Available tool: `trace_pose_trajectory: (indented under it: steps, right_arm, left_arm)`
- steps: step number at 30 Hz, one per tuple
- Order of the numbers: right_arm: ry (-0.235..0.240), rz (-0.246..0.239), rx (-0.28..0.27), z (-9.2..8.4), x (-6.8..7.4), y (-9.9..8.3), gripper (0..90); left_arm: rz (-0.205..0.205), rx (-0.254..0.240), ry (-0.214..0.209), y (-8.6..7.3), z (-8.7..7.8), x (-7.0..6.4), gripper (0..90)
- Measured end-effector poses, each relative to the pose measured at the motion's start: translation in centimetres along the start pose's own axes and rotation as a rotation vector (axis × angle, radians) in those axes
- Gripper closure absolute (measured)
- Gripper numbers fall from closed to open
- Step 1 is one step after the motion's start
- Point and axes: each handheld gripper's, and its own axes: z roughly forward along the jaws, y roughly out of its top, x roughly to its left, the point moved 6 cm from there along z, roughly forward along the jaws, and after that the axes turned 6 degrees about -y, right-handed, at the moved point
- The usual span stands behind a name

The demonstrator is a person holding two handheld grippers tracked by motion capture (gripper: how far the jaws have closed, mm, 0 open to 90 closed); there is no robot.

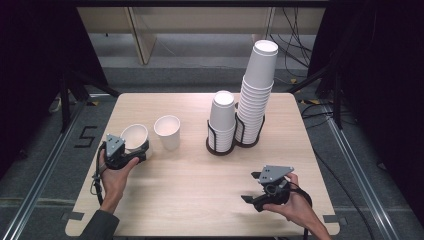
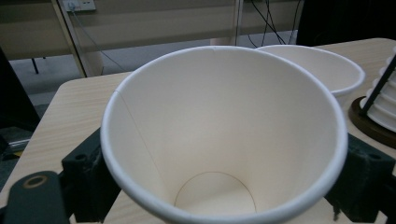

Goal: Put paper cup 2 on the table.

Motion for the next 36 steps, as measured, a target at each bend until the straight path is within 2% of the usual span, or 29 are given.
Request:
trace_pose_trajectory:
  steps: [2,5,7,9,11,15,18,22,24,29,32,36]
  right_arm:
    - [0.001,-0.001,-0.001,0.0,0.0,0.0,18.0]
    - [0.001,-0.026,-0.011,0.1,-0.1,0.1,18.0]
    - [0.010,0.005,0.005,0.0,0.2,-0.1,18.0]
    - [0.010,-0.002,0.001,0.0,0.2,-0.1,18.0]
    - [0.010,-0.017,-0.004,0.0,0.1,0.0,18.0]
    - [0.016,-0.017,-0.009,0.0,0.1,0.0,18.1]
    - [0.013,-0.020,-0.007,0.0,0.1,-0.1,18.2]
    - [0.010,-0.006,-0.004,-0.2,0.1,-0.1,18.2]
    - [0.014,-0.022,-0.010,-0.2,0.1,-0.1,18.3]
    - [0.020,-0.011,0.001,-0.3,0.2,-0.2,18.2]
    - [0.009,-0.027,-0.012,-0.3,0.0,-0.2,18.2]
    - [0.011,-0.021,-0.011,-0.3,0.1,-0.2,18.2]
  left_arm:
    - [-0.014,-0.003,0.002,0.1,0.4,0.2,12.0]
    - [-0.006,-0.001,0.019,0.1,1.0,0.6,11.9]
    - [-0.016,0.000,0.019,0.0,1.4,0.7,11.9]
    - [-0.001,0.015,0.022,-0.1,1.8,0.8,11.8]
    - [-0.005,0.013,0.025,0.0,2.2,1.0,11.8]
    - [-0.006,0.008,0.026,0.3,2.8,1.1,11.6]
    - [-0.010,0.008,0.029,0.3,3.1,1.2,11.5]
    - [-0.011,0.034,0.045,-0.3,3.6,1.6,11.4]
    - [-0.022,0.038,0.048,-0.5,3.7,1.8,11.4]
    - [-0.019,0.048,0.039,-0.8,4.1,1.7,10.8]
    - [-0.022,0.049,0.032,-0.9,4.3,1.6,10.2]
    - [-0.016,0.044,0.035,-1.0,4.3,1.5,9.7]
